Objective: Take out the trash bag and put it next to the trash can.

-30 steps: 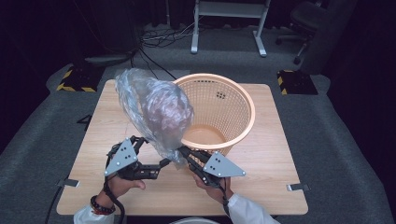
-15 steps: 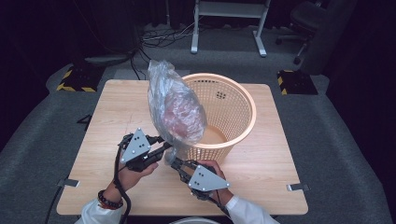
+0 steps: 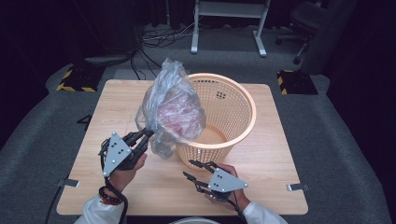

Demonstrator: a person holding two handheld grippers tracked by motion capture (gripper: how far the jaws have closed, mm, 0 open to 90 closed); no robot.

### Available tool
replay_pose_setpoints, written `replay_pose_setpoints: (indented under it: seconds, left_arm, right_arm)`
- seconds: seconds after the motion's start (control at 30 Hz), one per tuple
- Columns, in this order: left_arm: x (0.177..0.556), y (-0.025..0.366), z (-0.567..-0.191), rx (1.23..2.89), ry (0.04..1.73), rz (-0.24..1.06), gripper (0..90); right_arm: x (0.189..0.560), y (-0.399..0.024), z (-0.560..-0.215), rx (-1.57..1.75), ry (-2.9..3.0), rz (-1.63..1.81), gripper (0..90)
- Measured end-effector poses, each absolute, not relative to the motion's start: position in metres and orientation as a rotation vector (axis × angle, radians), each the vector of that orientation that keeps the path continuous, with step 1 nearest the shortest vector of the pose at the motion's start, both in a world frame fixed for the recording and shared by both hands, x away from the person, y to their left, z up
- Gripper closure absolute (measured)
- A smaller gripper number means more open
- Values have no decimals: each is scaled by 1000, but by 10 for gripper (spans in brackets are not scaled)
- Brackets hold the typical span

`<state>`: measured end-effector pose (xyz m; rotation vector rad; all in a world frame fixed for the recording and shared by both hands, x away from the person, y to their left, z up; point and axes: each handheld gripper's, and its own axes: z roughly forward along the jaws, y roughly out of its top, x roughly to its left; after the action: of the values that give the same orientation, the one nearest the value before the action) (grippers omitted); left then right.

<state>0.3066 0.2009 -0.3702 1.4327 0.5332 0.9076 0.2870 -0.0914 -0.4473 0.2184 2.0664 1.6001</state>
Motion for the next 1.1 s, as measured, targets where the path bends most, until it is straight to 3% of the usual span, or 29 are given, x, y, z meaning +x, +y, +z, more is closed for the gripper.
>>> replay_pose_setpoints:
  seconds: [0.13, 0.7, 1.1]
  left_arm:
    - [306, 206, -367, 1386, 533, 979, 896]
    - [320, 239, -348, 1304, 577, 1062, 896]
    - [328, 267, -324, 1249, 638, 1165, 896]
  right_arm:
    - [288, -115, -456, 276, 2125, 1577, 572]
    - [312, -234, -472, 689, 2041, 1352, 547]
    - [325, -269, -475, 853, 1993, 1321, 524]
